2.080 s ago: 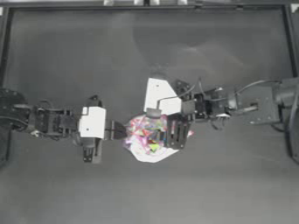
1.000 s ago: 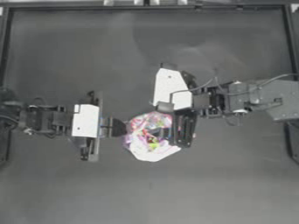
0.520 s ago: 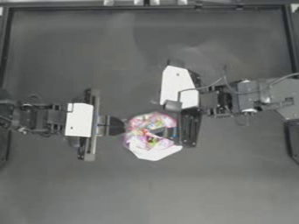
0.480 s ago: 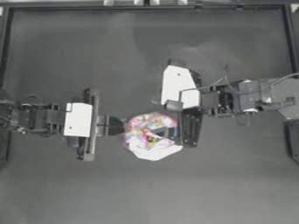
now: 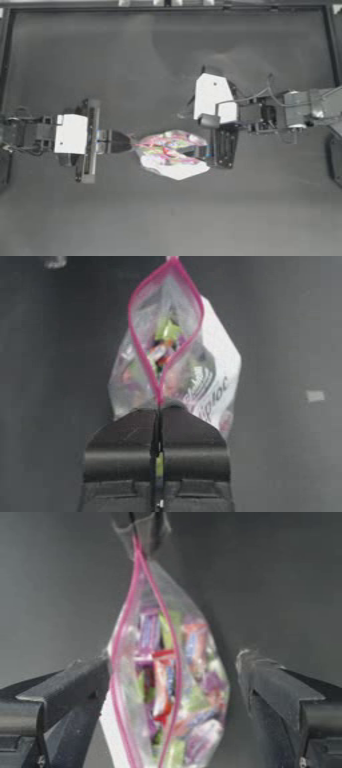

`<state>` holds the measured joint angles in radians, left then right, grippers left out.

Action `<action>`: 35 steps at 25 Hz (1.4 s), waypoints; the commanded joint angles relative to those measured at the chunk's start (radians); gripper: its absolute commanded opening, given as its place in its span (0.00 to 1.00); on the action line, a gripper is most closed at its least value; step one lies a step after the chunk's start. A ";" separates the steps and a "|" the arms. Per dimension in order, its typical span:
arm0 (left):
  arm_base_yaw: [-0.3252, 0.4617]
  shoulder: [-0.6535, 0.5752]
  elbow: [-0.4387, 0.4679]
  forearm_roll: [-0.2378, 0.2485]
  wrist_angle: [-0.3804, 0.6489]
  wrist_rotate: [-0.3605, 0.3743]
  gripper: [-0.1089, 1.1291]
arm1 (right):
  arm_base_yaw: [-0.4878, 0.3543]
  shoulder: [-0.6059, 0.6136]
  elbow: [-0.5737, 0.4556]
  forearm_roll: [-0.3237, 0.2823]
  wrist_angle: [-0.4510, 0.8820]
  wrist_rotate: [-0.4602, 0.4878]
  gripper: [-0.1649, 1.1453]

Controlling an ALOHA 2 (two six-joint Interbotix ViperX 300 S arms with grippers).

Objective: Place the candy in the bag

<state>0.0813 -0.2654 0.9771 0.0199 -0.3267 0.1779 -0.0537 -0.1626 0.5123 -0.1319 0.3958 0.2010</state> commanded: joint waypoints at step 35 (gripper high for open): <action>0.020 -0.025 0.014 -0.031 -0.021 -0.006 0.91 | 0.017 -0.063 0.015 -0.002 -0.014 0.000 0.90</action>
<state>0.0982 -0.2746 1.0094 -0.0061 -0.3390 0.1733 -0.0383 -0.2010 0.5369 -0.1304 0.3896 0.2040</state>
